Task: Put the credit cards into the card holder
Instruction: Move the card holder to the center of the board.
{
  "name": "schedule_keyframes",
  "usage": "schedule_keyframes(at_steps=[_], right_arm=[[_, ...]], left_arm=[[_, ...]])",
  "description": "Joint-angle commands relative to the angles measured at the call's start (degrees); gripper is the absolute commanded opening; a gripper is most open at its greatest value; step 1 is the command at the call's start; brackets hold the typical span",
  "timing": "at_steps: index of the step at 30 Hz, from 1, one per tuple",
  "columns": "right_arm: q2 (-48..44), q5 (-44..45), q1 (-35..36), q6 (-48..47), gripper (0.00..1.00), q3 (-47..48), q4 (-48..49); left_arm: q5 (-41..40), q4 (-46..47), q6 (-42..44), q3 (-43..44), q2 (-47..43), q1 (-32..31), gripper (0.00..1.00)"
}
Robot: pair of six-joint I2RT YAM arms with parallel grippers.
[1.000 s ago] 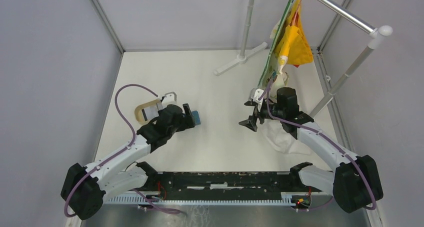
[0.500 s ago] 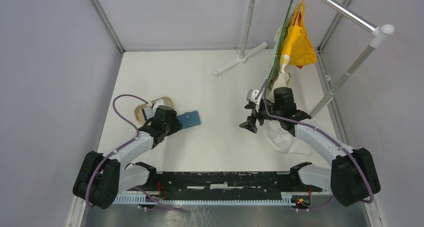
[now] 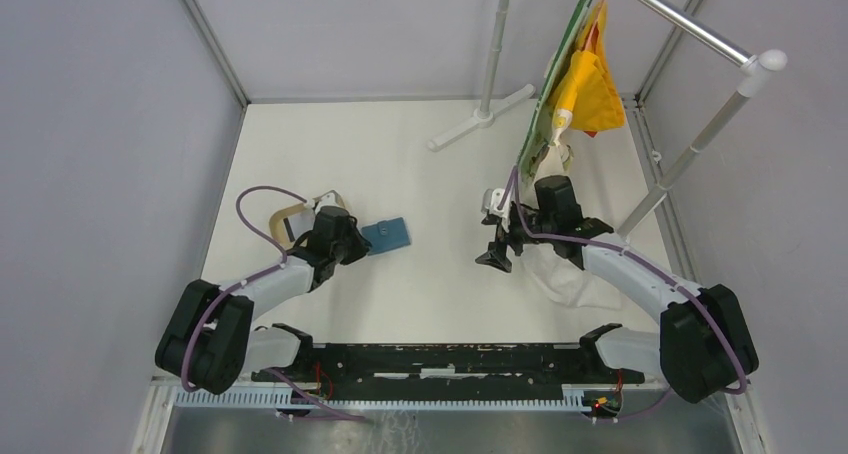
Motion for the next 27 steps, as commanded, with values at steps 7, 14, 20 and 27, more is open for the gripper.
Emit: schedule_keyframes(at_steps=[7, 14, 20, 27], right_arm=[[-7.35, -8.41, 4.41, -43.86, 0.98, -9.85, -4.94], [-3.08, -7.48, 8.73, -44.29, 0.78, -8.39, -5.62], [-0.34, -0.89, 12.98, -34.95, 0.57, -9.28, 2.48], [3.5, 5.0, 14.77, -37.46, 0.52, -7.87, -0.79]], left_arm=[[0.58, -1.43, 5.9, 4.38, 0.86, -18.73, 0.02], [-2.51, 2.18, 12.23, 9.06, 7.65, -32.19, 0.02], [-3.8, 3.72, 10.7, 13.8, 14.64, -37.39, 0.02], [-4.8, 6.56, 8.19, 13.68, 15.7, -40.02, 0.02]])
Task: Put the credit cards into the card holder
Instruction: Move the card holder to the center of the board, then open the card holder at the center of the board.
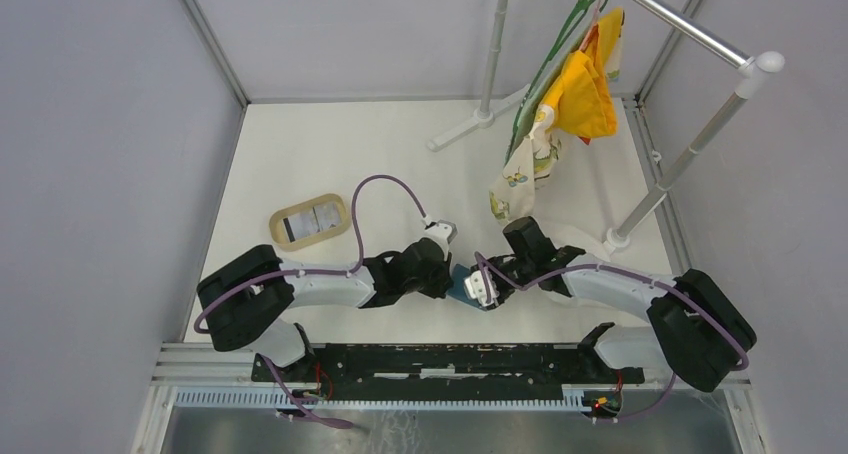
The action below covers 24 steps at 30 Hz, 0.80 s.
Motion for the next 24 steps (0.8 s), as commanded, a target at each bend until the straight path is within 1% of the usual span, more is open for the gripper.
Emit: schedule_keyframes(at_steps=[1, 6, 12, 18, 22, 24], right_arm=[[2.05, 3.76, 0.54, -0.68, 0.51, 2.91, -0.57], [4.71, 8.03, 0.66, 1.92, 0.48, 3.78, 0.17], [5.96, 12.24, 0.62, 3.58, 0.44, 5.52, -1.31], [7.79, 13.78, 0.39, 3.89, 0.35, 8.11, -4.63], [8.04, 12.35, -0.19, 4.49, 0.22, 9.39, -6.27], [7.49, 11.3, -0.59, 5.19, 0.22, 9.72, -6.35]], left_arm=[[-1.51, 3.04, -0.28, 0.87, 0.33, -1.12, 0.02], [-1.06, 4.18, 1.01, 0.41, 0.25, -2.43, 0.02], [-1.56, 3.92, 2.43, -1.4, -0.75, -2.83, 0.02], [-1.69, 3.9, 3.34, -2.99, -2.63, -2.91, 0.02], [-1.2, 4.3, 3.84, -3.23, -2.61, -2.93, 0.02], [-0.6, 4.65, 3.89, -3.23, -2.23, -3.05, 0.02]])
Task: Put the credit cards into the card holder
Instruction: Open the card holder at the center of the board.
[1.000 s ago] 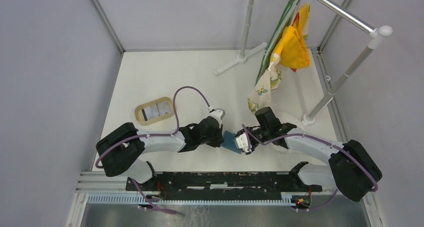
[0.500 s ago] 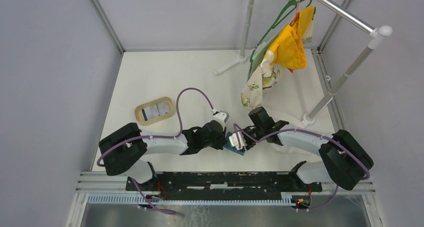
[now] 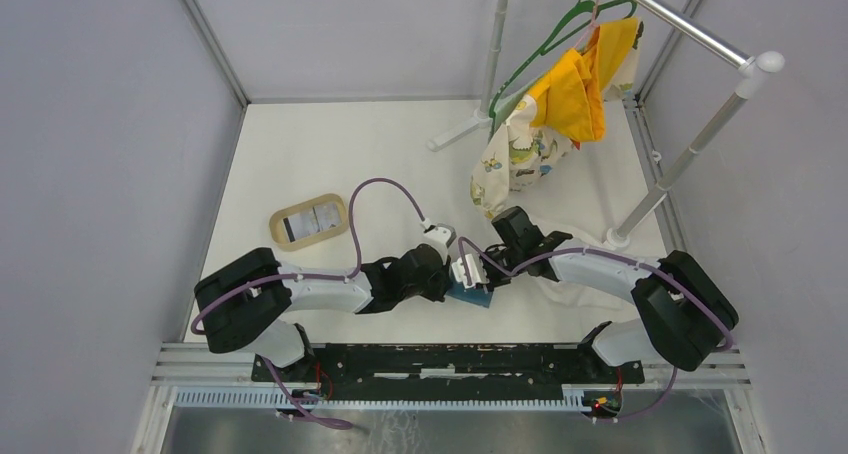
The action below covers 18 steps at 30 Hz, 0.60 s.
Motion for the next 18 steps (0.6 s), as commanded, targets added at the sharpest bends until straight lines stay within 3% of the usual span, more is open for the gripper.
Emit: schedule_keyframes(at_steps=[1, 10, 15, 18], right_arm=[[-0.29, 2.38, -1.28, 1.1, 0.22, 2.2, -0.17], [1.22, 4.04, -1.2, 0.98, 0.37, 0.88, 1.05], [2.4, 6.57, -1.07, 1.23, 0.36, 0.85, 1.31], [3.61, 7.18, -1.05, 1.66, 0.28, 1.75, 0.26]], left_arm=[[1.89, 1.34, 3.07, -0.72, -0.93, -1.03, 0.02], [3.23, 2.35, 3.19, -0.33, -0.19, -1.39, 0.02], [4.61, 3.28, 3.75, -0.53, 0.32, -1.5, 0.02], [5.28, 3.5, 4.18, -0.56, 0.59, -1.56, 0.02]])
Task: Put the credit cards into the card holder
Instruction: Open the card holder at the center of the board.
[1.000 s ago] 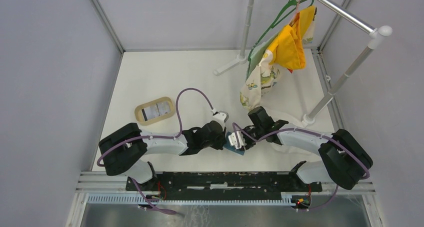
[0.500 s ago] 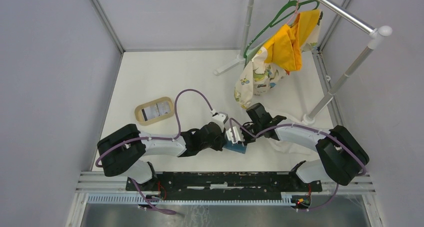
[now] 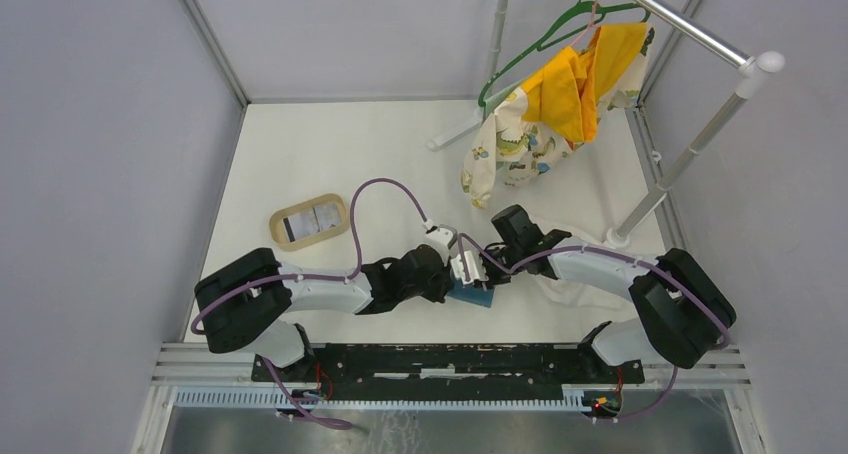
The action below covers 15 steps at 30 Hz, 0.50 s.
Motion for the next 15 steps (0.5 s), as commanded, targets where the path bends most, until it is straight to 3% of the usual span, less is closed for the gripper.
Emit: schedule_keyframes(at_steps=[1, 9, 15], right_arm=[[3.2, 6.5, -0.4, 0.06, 0.26, 1.68, -0.5], [2.54, 7.16, -0.5, 3.64, 0.06, 2.96, -0.33], [-0.09, 4.58, -1.35, 7.92, 0.0, 2.8, 2.14]], left_arm=[[4.42, 2.58, 2.95, -0.36, 0.58, -1.19, 0.02], [5.58, 2.93, 4.21, -0.92, 1.51, -1.16, 0.02], [4.75, 2.37, 4.32, -0.93, 2.68, -1.23, 0.02]])
